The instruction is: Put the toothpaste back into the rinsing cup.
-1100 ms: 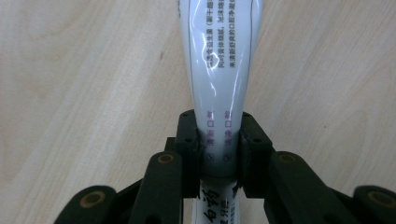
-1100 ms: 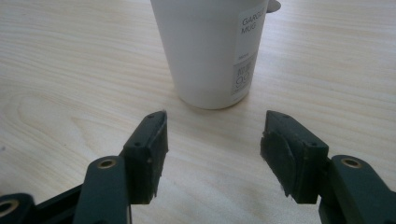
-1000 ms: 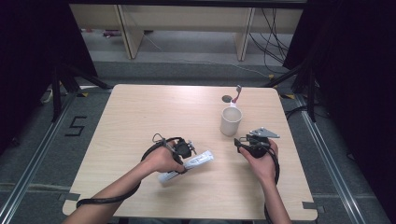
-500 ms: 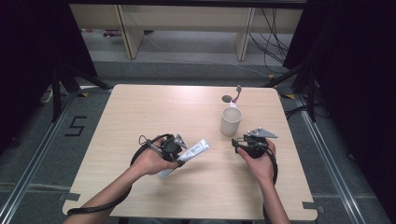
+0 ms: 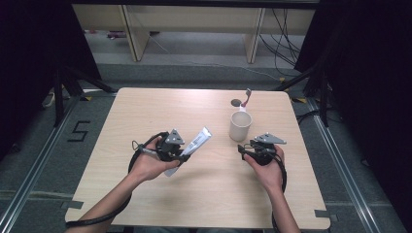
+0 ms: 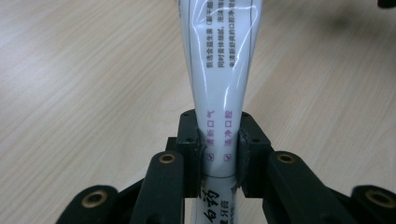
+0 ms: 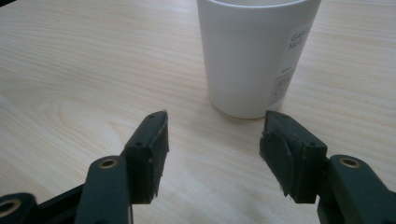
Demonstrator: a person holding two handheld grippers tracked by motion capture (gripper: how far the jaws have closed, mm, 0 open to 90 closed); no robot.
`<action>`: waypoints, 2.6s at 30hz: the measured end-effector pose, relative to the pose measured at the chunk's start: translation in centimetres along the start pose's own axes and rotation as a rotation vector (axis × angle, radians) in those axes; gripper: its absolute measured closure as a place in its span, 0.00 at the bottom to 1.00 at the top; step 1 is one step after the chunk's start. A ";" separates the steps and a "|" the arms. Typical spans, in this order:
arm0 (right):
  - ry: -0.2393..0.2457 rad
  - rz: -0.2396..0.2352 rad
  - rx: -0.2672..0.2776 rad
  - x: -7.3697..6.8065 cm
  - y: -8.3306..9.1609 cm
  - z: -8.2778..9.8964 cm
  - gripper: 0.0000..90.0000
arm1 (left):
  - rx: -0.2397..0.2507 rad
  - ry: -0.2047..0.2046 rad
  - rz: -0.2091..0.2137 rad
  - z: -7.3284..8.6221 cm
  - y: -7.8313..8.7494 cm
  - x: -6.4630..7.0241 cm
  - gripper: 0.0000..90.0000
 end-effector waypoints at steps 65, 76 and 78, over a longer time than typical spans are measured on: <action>0.005 -0.133 0.153 -3.5 3.2 -1.7 0.50 | 0.681 -0.035 -0.175 0.7 0.4 0.0 0.83; 0.021 -0.259 0.326 -7.3 5.7 -5.5 0.51 | 0.686 -0.042 -0.204 0.5 -0.4 0.1 0.83; 0.017 -0.296 0.338 -8.1 5.8 -6.2 0.51 | 0.688 -0.045 -0.200 0.4 -0.7 0.1 0.83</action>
Point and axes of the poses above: each handheld gripper's, and its own axes: y roughly backward along the jaws, z roughly out of its underside, x roughly to its right, the point moved 1 cm from there along -y, roughly forward along the jaws, and after that the axes turned 12 degrees about z, right-handed, at the moved point
